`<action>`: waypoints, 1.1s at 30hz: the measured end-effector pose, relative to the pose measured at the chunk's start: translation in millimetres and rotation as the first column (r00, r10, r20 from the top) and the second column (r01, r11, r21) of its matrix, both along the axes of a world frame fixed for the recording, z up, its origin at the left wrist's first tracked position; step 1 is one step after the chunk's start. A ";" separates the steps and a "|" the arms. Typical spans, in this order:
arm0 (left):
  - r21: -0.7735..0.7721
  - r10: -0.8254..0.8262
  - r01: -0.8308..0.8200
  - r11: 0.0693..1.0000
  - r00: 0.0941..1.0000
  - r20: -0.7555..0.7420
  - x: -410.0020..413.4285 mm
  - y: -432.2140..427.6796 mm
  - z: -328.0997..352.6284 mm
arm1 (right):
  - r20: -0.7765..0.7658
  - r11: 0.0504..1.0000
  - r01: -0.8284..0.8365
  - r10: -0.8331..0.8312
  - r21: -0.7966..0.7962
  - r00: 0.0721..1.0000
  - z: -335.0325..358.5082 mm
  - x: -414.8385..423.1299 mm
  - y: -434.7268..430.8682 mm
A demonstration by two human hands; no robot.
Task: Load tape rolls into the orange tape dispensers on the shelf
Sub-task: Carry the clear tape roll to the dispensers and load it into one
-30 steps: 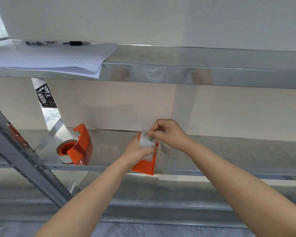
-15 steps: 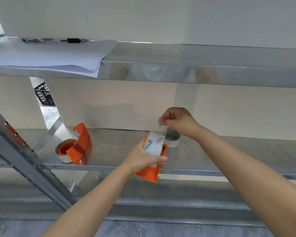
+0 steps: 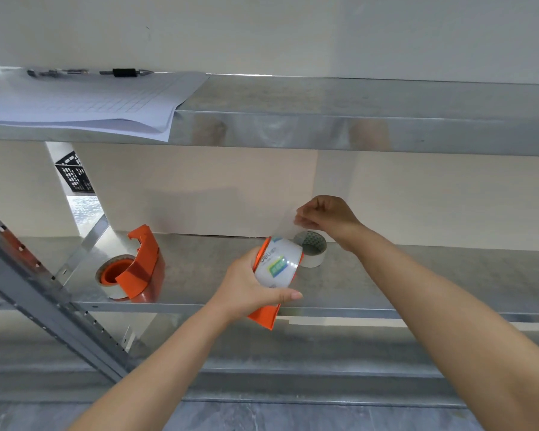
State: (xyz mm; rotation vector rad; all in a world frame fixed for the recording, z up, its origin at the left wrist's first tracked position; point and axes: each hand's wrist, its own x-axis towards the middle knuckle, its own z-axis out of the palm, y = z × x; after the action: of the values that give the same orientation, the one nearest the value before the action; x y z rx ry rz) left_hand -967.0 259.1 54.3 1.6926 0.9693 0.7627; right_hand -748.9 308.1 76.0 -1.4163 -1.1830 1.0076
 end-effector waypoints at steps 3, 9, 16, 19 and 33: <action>0.033 -0.002 0.002 0.999 1.000 -0.002 -0.6 -0.8 3.1 | -0.059 0.999 0.039 -0.040 -0.019 0.997 -6.0 -0.1 4.4; 0.165 0.004 -0.006 0.986 1.000 0.012 7.0 -12.1 1.5 | -0.076 0.987 -0.053 0.042 -0.150 0.996 -22.3 -13.5 8.0; 0.419 0.042 -0.044 0.907 0.999 0.013 3.0 -15.2 -7.7 | -0.263 0.966 -0.205 0.158 -0.160 0.952 -15.8 -16.1 16.1; 0.456 0.063 -0.076 0.887 0.997 0.045 1.3 -12.9 -19.1 | -0.300 0.970 -0.205 0.159 -0.129 0.941 -10.8 -14.8 19.9; -0.015 0.022 -0.023 1.000 0.996 -0.085 -5.6 3.8 -31.2 | 0.051 0.999 0.007 -0.005 -0.039 0.999 -10.0 -12.5 21.4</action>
State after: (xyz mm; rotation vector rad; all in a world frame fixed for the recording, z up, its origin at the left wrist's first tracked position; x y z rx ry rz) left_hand -972.6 262.9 23.1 1.7142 1.0520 0.7000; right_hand -761.3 329.5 66.0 -1.4830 -1.2009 1.0015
